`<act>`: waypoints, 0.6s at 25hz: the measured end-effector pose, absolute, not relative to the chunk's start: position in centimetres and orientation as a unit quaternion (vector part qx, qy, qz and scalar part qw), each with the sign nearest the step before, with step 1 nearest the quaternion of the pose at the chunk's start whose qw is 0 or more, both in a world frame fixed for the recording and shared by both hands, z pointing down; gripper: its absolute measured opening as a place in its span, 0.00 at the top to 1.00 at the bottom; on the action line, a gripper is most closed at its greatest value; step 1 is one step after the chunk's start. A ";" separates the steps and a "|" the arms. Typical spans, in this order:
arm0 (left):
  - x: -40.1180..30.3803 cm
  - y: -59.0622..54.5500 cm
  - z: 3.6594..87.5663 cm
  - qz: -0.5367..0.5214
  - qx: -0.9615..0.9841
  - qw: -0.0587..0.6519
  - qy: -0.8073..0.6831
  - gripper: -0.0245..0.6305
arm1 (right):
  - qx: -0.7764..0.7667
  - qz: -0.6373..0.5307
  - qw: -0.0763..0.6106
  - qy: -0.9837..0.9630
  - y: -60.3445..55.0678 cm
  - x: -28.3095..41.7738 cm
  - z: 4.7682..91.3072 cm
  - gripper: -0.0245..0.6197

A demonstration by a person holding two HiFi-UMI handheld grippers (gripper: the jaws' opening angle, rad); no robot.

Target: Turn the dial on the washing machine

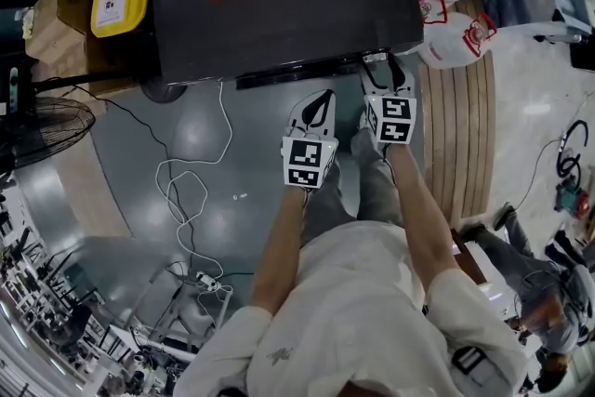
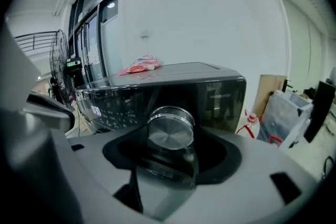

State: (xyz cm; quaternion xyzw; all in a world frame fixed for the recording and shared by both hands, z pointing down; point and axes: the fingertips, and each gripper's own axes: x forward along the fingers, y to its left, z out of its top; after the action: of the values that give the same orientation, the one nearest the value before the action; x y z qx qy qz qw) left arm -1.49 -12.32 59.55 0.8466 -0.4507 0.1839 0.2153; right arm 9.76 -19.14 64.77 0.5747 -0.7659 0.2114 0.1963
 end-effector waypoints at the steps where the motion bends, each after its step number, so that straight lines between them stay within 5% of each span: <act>1: -1.5 -12.3 59.6 0.184 0.847 0.215 -0.451 0.94 | 0.572 0.218 0.190 -0.767 -19.1 9.7 64.7 0.52; 15: -1.3 -12.6 59.5 0.180 0.848 0.215 -0.449 0.94 | 0.552 0.312 0.100 -0.767 -19.2 9.9 64.6 0.52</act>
State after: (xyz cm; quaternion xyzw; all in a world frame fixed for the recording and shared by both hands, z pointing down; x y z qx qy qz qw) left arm -1.33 -12.59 59.51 0.8481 -0.4492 0.1805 0.2154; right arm 9.89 -19.18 64.58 0.5520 -0.7668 0.3121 0.0999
